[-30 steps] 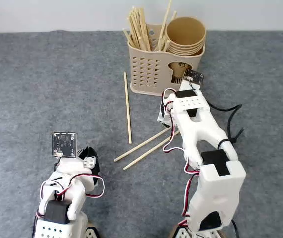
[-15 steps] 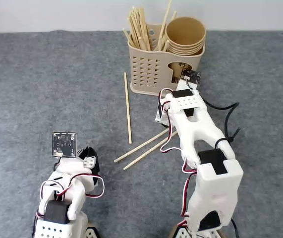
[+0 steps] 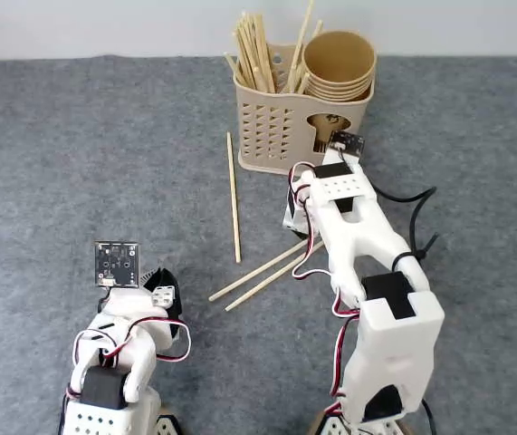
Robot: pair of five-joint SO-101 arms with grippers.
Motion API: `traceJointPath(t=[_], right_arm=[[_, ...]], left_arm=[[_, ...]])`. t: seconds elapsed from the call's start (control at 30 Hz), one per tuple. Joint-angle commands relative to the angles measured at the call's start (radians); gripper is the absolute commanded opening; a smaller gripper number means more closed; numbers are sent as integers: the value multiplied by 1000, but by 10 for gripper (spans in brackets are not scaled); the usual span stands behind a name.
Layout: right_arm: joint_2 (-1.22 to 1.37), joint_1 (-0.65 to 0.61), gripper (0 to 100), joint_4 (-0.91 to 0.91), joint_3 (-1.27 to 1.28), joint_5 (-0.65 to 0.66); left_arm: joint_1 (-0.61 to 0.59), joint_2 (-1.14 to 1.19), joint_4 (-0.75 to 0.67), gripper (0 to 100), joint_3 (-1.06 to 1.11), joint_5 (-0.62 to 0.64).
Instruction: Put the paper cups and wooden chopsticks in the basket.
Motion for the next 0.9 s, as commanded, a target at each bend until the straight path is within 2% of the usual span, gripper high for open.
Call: traceJointPath(t=[0.0,0.2,0.37,0.47,0.57,0.87], right_arm=[[-1,-5,186,44,20,-5],[-1,-5,172,61,20,-5],[-1,-5,2,62,20,-5],[-1,-5,34,64,20,-5],[-8,-5,6,65,20,-5],[-150,-5,9,220,2,-5]], left_arm=[[-8,-15,3,16,-10,-11],[-8,-15,3,16,-10,-11],[-8,-15,3,16,-10,-11],[-8,-15,3,16,-10,-11],[-8,-15,3,16,-10,-11],[-8,-15,3,16,-10,-11]])
